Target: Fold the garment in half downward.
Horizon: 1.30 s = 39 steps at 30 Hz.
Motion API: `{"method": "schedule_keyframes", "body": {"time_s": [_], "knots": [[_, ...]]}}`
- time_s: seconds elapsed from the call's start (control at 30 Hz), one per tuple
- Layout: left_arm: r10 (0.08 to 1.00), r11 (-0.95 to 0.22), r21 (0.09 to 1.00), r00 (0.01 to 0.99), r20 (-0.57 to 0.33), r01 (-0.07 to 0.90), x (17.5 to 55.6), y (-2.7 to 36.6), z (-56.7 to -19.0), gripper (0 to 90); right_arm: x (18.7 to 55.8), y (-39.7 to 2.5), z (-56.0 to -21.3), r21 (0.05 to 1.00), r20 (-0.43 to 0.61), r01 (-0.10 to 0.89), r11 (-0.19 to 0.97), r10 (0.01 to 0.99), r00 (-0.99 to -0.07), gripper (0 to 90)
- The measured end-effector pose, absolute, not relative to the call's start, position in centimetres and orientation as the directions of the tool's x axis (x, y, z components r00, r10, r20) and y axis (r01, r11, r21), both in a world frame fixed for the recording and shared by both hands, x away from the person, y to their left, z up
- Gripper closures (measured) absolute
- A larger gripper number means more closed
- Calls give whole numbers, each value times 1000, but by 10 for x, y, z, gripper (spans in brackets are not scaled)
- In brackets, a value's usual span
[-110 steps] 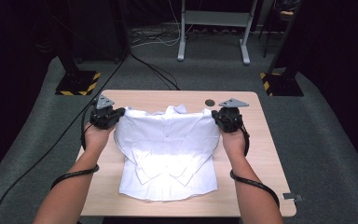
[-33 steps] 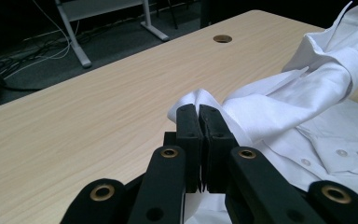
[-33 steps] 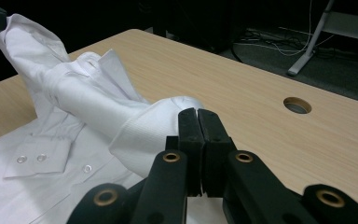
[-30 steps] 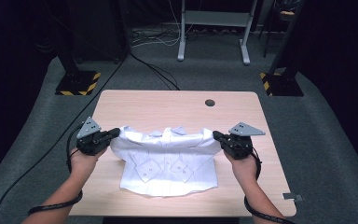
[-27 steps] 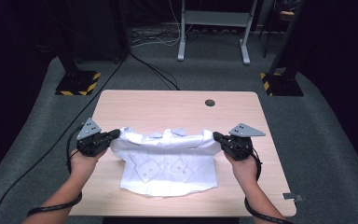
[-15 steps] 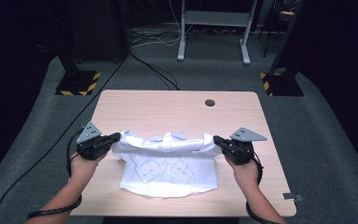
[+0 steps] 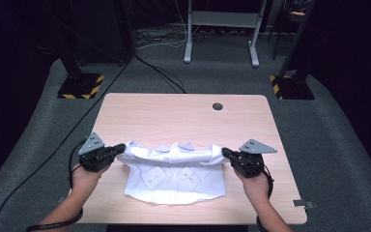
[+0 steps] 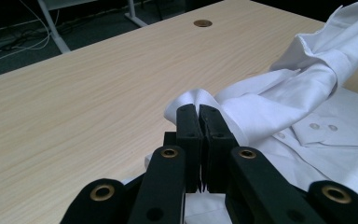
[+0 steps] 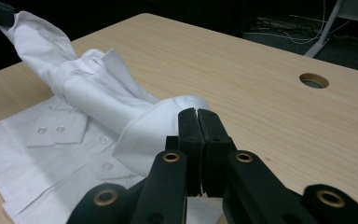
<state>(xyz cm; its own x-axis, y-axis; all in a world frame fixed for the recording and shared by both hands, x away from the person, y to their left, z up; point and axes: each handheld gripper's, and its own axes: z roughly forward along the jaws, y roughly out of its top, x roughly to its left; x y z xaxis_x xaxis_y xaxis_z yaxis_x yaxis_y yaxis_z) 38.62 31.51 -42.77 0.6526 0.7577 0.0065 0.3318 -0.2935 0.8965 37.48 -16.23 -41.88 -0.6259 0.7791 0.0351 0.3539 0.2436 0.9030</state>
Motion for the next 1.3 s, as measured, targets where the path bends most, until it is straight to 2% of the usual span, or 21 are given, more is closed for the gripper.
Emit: {"method": "schedule_keyframes", "body": {"time_s": [1.3], "knots": [[723, -315, 870, 690, -41, 381, 362, 317, -460, 872, 349, -166, -449, 865, 83, 424, 268, 757, -648, 893]]}}
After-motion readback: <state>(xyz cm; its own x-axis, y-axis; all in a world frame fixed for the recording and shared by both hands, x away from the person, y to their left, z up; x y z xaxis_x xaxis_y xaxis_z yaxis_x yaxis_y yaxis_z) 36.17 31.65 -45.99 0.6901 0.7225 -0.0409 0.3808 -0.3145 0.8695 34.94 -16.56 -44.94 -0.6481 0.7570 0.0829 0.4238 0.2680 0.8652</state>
